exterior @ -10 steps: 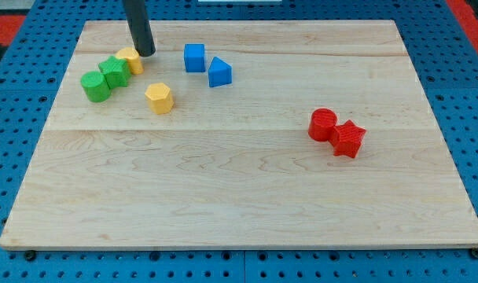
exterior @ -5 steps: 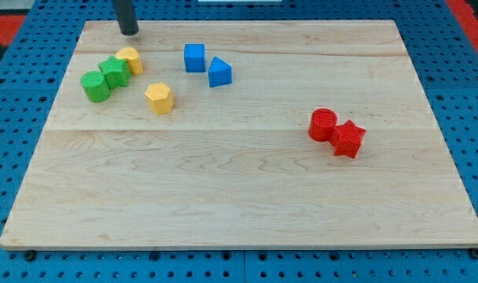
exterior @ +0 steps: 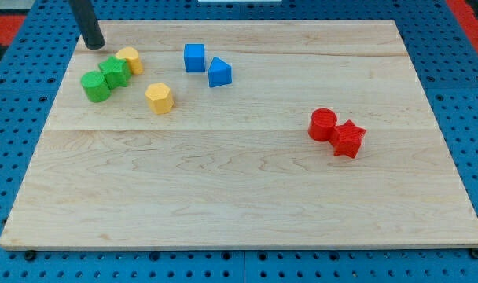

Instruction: Slide the yellow heart to the yellow hexagon

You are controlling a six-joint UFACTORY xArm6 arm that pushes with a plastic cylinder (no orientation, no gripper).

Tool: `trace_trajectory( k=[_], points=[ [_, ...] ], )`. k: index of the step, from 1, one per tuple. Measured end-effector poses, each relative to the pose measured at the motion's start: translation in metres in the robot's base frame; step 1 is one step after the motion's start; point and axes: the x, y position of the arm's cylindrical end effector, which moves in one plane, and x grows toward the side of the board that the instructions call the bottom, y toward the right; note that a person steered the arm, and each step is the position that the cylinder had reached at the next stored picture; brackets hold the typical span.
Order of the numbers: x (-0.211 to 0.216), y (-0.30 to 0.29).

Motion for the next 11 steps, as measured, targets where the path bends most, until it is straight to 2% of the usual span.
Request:
trace_trajectory(
  k=[5, 11],
  points=[
    [0.028, 0.069],
    [0.057, 0.098]
  ],
)
